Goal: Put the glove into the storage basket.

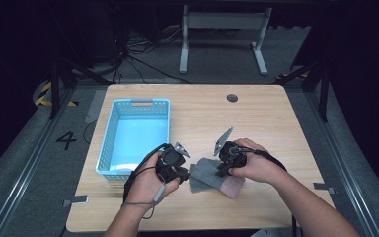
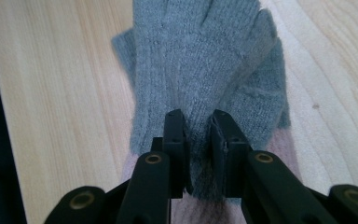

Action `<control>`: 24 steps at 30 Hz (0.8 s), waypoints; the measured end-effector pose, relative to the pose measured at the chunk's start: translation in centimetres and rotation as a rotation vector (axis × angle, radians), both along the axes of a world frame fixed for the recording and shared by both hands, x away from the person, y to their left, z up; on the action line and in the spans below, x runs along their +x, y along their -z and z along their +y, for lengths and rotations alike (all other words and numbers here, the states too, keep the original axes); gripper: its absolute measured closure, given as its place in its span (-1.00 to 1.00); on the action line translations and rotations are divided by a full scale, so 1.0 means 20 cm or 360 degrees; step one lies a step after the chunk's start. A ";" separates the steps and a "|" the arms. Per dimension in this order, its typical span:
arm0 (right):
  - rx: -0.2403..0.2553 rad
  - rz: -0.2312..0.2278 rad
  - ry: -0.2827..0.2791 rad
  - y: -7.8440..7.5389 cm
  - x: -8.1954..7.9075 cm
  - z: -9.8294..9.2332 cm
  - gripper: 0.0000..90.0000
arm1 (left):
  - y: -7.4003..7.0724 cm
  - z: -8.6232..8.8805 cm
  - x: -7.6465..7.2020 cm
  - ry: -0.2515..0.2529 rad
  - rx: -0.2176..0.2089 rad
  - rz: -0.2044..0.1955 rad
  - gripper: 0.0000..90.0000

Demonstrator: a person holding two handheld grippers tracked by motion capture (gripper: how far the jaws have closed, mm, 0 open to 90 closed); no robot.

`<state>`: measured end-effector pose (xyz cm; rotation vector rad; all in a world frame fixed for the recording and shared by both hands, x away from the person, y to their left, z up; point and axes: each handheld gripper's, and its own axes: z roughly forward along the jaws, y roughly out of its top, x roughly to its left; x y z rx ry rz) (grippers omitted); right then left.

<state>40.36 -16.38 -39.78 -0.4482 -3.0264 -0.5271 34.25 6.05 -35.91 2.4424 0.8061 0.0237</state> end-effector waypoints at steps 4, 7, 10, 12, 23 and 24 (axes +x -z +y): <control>-0.0001 -0.0001 0.0014 0.03 0.00 0.01 0.60 | 0.01 0.00 0.01 0.0006 0.0009 0.0015 0.76; 0.0059 0.0005 0.0046 0.03 -0.01 0.00 0.52 | 0.02 -0.01 0.01 0.0006 0.0025 0.0027 0.76; 0.0134 -0.0036 0.0073 0.02 -0.04 -0.03 0.42 | 0.04 -0.02 0.01 0.0011 0.0037 0.0038 0.76; 0.0163 -0.0059 0.0075 0.01 -0.05 -0.04 0.41 | 0.04 -0.02 0.01 0.0015 0.0046 0.0044 0.76; 0.0341 -0.0154 0.0297 -0.05 -0.12 -0.27 0.41 | 0.13 -0.07 0.02 0.0044 0.0065 0.0128 0.84; 0.0351 -0.0159 0.0340 -0.06 -0.13 -0.31 0.41 | 0.13 -0.08 0.02 0.0055 0.0071 0.0134 0.84</control>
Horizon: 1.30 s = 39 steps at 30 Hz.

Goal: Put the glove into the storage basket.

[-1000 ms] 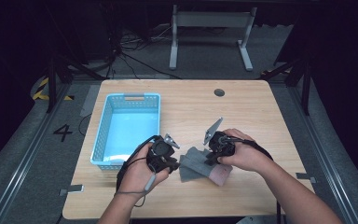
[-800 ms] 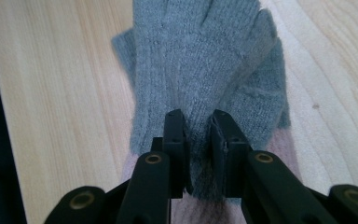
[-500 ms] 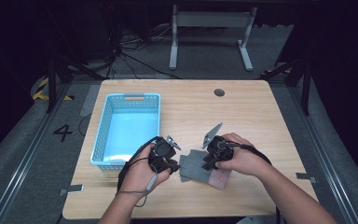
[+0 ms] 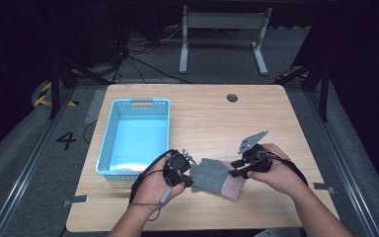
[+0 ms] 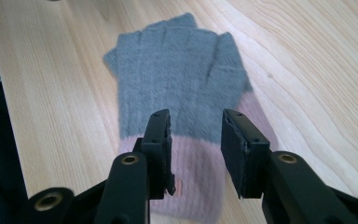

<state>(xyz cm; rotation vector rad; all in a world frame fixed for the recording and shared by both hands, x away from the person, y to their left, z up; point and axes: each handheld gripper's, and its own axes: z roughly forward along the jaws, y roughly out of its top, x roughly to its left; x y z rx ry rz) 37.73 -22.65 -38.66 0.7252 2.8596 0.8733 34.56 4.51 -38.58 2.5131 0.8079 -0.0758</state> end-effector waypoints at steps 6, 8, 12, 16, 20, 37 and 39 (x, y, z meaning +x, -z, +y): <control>0.0015 0.0017 0.0073 0.00 -0.01 -0.10 0.41 | 0.02 -0.01 0.01 0.0002 0.0019 0.0018 0.81; -0.0032 0.0007 0.0093 0.01 0.01 -0.13 0.41 | 0.03 -0.02 0.01 -0.0007 0.0031 0.0015 0.79; -0.0076 0.0046 0.0111 0.04 0.01 -0.17 0.44 | 0.04 -0.02 0.01 0.0013 0.0042 0.0032 0.78; -0.0137 0.0121 0.0111 0.10 0.02 -0.20 0.42 | 0.06 -0.03 0.02 0.0018 0.0052 0.0047 0.76; -0.0157 0.0138 0.0081 0.11 0.02 -0.21 0.40 | 0.07 -0.05 0.03 0.0022 0.0068 0.0063 0.74; -0.0191 0.0176 -0.0050 0.20 -0.02 -0.19 0.45 | 0.13 -0.07 0.06 0.0030 0.0119 0.0127 0.63; -0.0180 0.0168 -0.0061 0.21 -0.01 -0.19 0.52 | 0.14 -0.08 0.06 0.0040 0.0139 0.0146 0.61</control>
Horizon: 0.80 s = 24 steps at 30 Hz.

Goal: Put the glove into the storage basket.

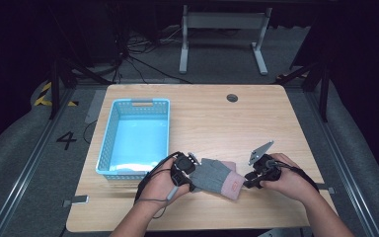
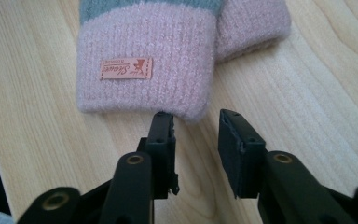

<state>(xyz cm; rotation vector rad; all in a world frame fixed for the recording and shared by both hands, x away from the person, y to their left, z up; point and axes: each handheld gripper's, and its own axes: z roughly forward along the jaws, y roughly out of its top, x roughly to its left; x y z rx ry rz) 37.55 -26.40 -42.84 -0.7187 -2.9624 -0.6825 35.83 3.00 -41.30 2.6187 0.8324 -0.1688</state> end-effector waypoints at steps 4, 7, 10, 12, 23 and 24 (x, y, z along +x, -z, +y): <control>0.0039 -0.0002 -0.0025 0.00 0.00 0.00 0.63 | 0.01 -0.01 0.00 0.0015 0.0007 0.0004 0.61; 0.0055 -0.0025 -0.0038 0.00 0.00 0.00 0.70 | 0.01 -0.01 0.00 0.0016 0.0014 0.0005 0.60; 0.0045 -0.0031 -0.0048 0.00 0.00 0.00 0.81 | 0.02 -0.01 0.00 -0.0003 0.0010 0.0009 0.58; 0.0032 -0.0039 -0.0059 0.00 0.00 0.00 0.88 | 0.02 -0.02 0.00 -0.0014 0.0015 0.0006 0.56; 0.0019 -0.0031 -0.0076 0.00 0.00 0.01 0.92 | 0.07 -0.04 0.02 -0.0095 0.0146 -0.0070 0.44; 0.0016 -0.0038 -0.0066 0.00 0.00 0.01 0.92 | 0.08 -0.04 0.02 -0.0095 0.0129 -0.0064 0.44</control>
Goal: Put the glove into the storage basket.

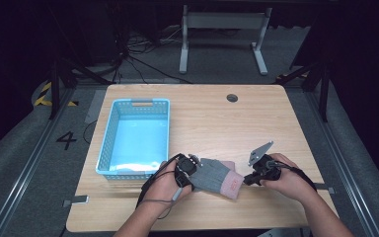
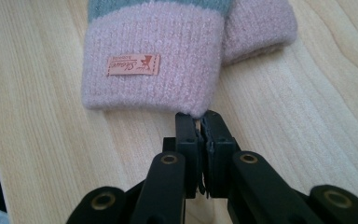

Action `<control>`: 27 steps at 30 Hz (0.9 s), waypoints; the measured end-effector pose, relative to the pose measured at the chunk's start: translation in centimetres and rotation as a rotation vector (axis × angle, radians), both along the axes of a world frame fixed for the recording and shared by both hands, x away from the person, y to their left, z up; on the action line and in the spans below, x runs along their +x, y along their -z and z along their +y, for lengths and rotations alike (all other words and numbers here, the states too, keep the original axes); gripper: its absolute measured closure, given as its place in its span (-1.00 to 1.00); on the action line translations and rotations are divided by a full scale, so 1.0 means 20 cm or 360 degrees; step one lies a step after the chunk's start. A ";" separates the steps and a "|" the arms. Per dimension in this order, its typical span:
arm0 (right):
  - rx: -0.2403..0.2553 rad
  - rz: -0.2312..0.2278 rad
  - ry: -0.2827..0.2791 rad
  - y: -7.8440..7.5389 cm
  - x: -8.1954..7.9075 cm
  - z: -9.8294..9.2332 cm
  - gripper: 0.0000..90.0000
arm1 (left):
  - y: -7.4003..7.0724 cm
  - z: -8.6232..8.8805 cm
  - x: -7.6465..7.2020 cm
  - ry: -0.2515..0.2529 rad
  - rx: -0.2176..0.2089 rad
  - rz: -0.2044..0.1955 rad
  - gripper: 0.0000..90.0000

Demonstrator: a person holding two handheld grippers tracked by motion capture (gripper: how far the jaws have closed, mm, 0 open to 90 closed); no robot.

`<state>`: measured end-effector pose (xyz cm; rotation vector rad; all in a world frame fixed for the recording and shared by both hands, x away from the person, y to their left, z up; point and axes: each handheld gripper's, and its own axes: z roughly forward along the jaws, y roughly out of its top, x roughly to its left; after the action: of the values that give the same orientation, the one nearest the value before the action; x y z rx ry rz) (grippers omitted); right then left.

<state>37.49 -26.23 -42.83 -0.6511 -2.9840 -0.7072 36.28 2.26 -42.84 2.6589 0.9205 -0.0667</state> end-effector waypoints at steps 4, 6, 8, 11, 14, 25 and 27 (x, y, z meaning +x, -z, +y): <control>-0.0008 0.0012 -0.0015 0.01 0.01 0.00 0.93 | 0.01 -0.01 0.01 -0.0012 -0.0056 0.0010 0.46; -0.0019 0.0015 -0.0020 0.02 0.01 0.01 0.93 | 0.02 0.00 0.01 -0.0008 -0.0051 0.0017 0.51; -0.0016 0.0016 -0.0014 0.02 0.00 0.01 0.93 | 0.02 0.00 0.02 -0.0019 -0.0068 0.0031 0.58; -0.0013 0.0016 -0.0011 0.01 0.00 0.01 0.93 | 0.03 0.01 0.03 -0.0026 -0.0082 0.0036 0.61; -0.0005 0.0030 -0.0013 0.01 0.00 0.01 0.93 | 0.03 0.02 0.03 -0.0080 -0.0049 0.0019 0.54; -0.0006 0.0028 -0.0020 0.01 0.00 0.01 0.94 | 0.01 0.01 0.02 -0.0036 -0.0088 -0.0005 0.82; -0.0006 0.0028 -0.0020 0.01 0.00 0.01 0.94 | 0.00 0.01 0.02 -0.0029 -0.0103 -0.0017 0.85</control>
<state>37.53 -25.97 -42.94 -0.6350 -2.9717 -0.6916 36.62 2.46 -42.92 2.5888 0.9233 -0.0768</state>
